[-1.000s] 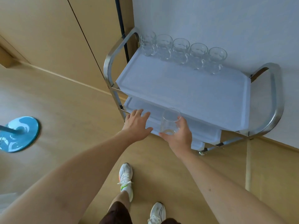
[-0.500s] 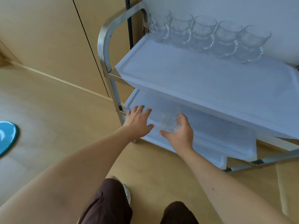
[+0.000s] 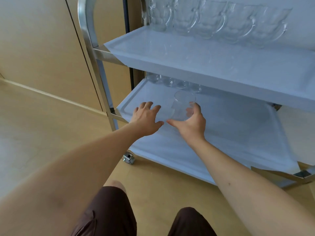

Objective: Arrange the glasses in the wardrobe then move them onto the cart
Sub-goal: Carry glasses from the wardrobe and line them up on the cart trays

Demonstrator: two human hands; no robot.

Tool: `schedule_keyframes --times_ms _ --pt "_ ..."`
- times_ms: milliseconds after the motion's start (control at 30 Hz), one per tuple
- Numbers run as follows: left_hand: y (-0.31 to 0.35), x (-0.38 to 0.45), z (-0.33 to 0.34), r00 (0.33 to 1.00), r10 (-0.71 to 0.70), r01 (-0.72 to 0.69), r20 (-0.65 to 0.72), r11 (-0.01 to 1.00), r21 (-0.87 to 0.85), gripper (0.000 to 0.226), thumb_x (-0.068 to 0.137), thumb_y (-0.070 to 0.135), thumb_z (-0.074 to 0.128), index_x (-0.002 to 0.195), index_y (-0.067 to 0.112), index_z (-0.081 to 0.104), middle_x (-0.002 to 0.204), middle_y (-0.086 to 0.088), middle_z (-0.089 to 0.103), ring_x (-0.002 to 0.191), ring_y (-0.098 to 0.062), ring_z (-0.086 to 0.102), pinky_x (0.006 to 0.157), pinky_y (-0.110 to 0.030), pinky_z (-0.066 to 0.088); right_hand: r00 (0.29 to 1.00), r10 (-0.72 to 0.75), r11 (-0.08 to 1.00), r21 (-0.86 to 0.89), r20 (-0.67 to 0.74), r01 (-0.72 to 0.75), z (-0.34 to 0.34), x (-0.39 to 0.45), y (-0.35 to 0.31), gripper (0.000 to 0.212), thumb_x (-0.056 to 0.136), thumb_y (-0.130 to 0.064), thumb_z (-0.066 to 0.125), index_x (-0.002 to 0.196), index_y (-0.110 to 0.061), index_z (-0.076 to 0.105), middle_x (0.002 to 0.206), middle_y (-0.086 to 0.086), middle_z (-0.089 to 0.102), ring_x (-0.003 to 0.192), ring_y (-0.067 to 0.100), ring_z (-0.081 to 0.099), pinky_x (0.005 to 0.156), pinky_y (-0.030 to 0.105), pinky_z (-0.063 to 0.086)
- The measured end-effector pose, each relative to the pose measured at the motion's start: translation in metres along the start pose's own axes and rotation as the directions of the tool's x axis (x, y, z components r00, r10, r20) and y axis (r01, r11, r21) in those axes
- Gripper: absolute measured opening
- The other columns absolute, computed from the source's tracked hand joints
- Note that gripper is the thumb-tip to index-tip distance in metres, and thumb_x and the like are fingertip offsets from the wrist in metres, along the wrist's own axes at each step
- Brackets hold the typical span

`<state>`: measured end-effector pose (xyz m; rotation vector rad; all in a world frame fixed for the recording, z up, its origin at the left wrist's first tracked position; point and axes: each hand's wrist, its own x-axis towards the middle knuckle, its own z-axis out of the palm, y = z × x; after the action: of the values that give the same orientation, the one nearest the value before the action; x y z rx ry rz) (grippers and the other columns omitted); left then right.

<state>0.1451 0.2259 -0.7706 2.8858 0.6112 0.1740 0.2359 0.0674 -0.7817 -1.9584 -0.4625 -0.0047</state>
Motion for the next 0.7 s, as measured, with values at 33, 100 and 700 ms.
schedule_keyframes --times_ms 33,100,700 --pt "0.000 0.002 0.005 1.000 -0.004 0.004 -0.004 1.000 -0.007 0.070 0.096 0.054 0.056 0.155 0.025 0.033 0.161 -0.014 0.028 0.149 -0.034 0.021 0.117 -0.050 0.025 1.000 -0.004 1.000 -0.002 -0.004 0.004 0.002 0.003 0.004 0.096 0.051 -0.042 0.098 0.132 -0.032 0.047 0.123 -0.006 0.061 0.117 0.013 0.058 0.096 0.031 0.049" --pt "-0.001 0.005 0.013 1.000 -0.020 0.020 -0.012 0.999 -0.031 0.068 0.097 0.053 0.056 0.154 0.025 0.034 0.160 -0.014 0.029 0.149 -0.034 0.022 0.117 -0.051 0.026 1.000 -0.011 1.000 -0.004 -0.012 0.011 0.007 0.007 0.010 0.096 0.051 -0.042 0.098 0.132 -0.031 0.048 0.123 -0.005 0.061 0.115 0.013 0.058 0.095 0.029 0.048" --pt "0.013 0.103 0.060 0.992 0.095 -0.103 -0.083 0.990 -0.097 0.062 0.098 0.050 0.054 0.150 0.019 0.043 0.154 -0.013 0.041 0.143 -0.035 0.031 0.117 -0.046 0.029 0.987 -0.104 0.993 -0.076 -0.122 0.095 0.013 0.068 0.050 0.100 0.066 -0.044 0.092 0.144 -0.019 0.035 0.132 -0.001 0.056 0.116 0.018 0.058 0.097 0.036 0.047"
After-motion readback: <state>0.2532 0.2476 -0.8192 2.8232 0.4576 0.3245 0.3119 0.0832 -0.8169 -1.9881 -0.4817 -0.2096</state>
